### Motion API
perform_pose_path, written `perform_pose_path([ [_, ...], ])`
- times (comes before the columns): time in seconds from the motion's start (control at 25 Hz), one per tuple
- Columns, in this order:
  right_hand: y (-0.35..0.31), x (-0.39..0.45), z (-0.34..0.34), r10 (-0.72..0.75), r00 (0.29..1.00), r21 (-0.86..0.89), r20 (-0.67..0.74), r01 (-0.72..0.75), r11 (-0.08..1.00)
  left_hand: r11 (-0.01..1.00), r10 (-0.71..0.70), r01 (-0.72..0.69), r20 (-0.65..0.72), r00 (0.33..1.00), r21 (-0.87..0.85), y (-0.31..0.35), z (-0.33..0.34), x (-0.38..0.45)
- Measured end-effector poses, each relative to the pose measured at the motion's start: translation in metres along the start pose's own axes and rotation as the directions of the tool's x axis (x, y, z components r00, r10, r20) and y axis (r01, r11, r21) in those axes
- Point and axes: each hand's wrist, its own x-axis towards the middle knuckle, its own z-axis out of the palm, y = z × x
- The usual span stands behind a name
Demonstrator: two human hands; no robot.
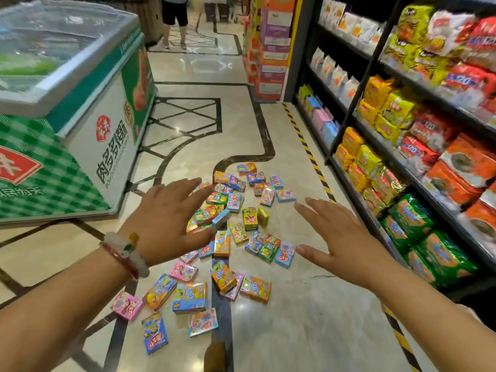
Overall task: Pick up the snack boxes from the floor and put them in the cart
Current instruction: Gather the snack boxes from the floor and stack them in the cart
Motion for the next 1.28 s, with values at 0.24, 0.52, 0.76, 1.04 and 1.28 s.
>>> perform_pose_path([
  [0.24, 0.041, 0.105, 0.071, 0.083, 0.995, 0.055, 0.061, -0.087, 0.995, 0.997, 0.040, -0.037, 0.046, 0.998, -0.070, -0.063, 0.091, 0.089],
  [0.52, 0.115, 0.175, 0.292, 0.162, 0.976, 0.082, 0.144, -0.175, 0.981, 0.979, -0.052, 0.083, 0.164, 0.985, -0.186, -0.089, 0.333, 0.106],
  [0.76, 0.182, 0.188, 0.588, 0.174, 0.929, 0.118, 0.327, -0.222, 0.968, 0.944, -0.100, 0.203, 0.364, 0.926, -0.259, -0.088, 0.646, 0.078],
  [1.04, 0.231, 0.193, 0.811, 0.144, 0.791, 0.089, 0.594, -0.243, 0.966, 0.634, -0.388, 0.678, 0.605, 0.695, -0.372, -0.086, 0.858, 0.074],
  [1.28, 0.231, 0.200, 0.820, 0.179, 0.746, 0.042, 0.641, -0.267, 0.963, -0.063, -0.593, 0.976, 0.795, 0.129, -0.206, -0.065, 0.888, 0.039],
])
